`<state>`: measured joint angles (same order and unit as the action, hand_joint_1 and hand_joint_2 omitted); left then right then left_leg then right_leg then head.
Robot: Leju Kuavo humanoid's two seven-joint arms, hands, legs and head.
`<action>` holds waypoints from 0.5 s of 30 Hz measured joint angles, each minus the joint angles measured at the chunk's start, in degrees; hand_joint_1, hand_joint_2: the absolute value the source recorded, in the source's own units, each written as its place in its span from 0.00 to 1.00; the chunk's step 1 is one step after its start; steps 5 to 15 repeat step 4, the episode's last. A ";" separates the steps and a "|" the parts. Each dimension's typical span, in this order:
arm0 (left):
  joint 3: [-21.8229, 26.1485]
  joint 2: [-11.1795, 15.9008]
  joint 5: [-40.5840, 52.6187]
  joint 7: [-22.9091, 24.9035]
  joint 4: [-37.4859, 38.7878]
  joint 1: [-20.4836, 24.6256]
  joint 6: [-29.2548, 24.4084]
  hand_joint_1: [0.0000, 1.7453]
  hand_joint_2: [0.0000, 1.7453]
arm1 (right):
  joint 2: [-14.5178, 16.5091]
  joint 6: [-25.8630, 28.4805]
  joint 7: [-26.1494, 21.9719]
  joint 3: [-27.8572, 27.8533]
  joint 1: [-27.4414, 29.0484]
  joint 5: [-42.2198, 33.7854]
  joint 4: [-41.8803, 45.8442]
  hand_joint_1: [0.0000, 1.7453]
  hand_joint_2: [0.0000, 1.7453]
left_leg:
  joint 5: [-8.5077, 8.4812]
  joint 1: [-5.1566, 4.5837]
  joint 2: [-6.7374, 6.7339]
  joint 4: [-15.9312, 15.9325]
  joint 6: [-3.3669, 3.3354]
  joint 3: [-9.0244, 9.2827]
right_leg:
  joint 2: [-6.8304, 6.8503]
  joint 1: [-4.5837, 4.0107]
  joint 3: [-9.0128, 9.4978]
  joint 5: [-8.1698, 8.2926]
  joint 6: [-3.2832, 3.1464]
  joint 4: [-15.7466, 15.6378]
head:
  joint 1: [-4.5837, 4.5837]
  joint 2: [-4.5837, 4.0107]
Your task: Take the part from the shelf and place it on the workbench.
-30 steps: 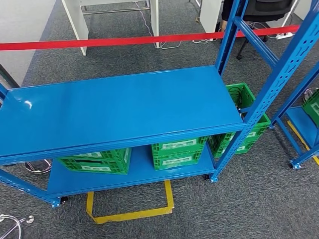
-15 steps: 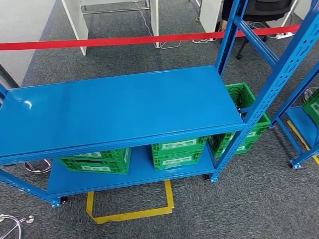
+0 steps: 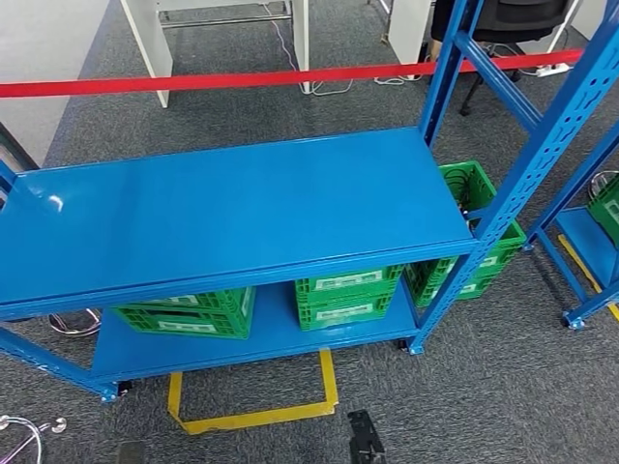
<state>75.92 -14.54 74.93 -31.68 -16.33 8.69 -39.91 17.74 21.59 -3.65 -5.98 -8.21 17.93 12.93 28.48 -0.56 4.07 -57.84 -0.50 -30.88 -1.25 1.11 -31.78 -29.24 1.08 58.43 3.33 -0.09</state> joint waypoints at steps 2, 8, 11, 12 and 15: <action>-1.30 -0.67 2.47 1.06 -0.05 0.14 0.71 0.00 0.00 | 0.07 0.77 3.22 12.98 -1.45 -11.94 1.10 0.00 0.00 | 0.00 -0.02 -0.17 0.00 0.00 -0.01 | -0.19 0.02 -0.04 0.05 0.05 -0.01 | 0.02 0.00; -1.96 -0.92 2.58 1.77 0.63 0.28 3.00 0.00 0.00 | 0.04 -0.40 3.45 22.57 -2.93 -21.98 1.47 0.00 0.00 | 0.01 -0.07 -0.28 -0.01 -0.01 0.00 | -0.30 0.06 -0.07 0.08 0.10 -0.03 | 0.01 0.00; -1.96 -0.92 2.58 1.77 0.63 0.28 3.00 0.00 0.00 | 0.04 -0.40 3.45 22.57 -2.93 -21.98 1.47 0.00 0.00 | 0.01 -0.07 -0.28 -0.01 -0.01 0.00 | -0.30 0.06 -0.07 0.08 0.10 -0.03 | 0.01 0.00; -1.96 -0.92 2.58 1.77 0.63 0.28 3.00 0.00 0.00 | 0.04 -0.40 3.45 22.57 -2.93 -21.98 1.47 0.00 0.00 | 0.01 -0.07 -0.28 -0.01 -0.01 0.00 | -0.30 0.06 -0.07 0.08 0.10 -0.03 | 0.01 0.00; -1.96 -0.92 2.58 1.77 0.63 0.28 3.00 0.00 0.00 | 0.04 -0.40 3.45 22.57 -2.93 -21.98 1.47 0.00 0.00 | 0.01 -0.07 -0.28 -0.01 -0.01 0.00 | -0.30 0.06 -0.07 0.08 0.10 -0.03 | 0.01 0.00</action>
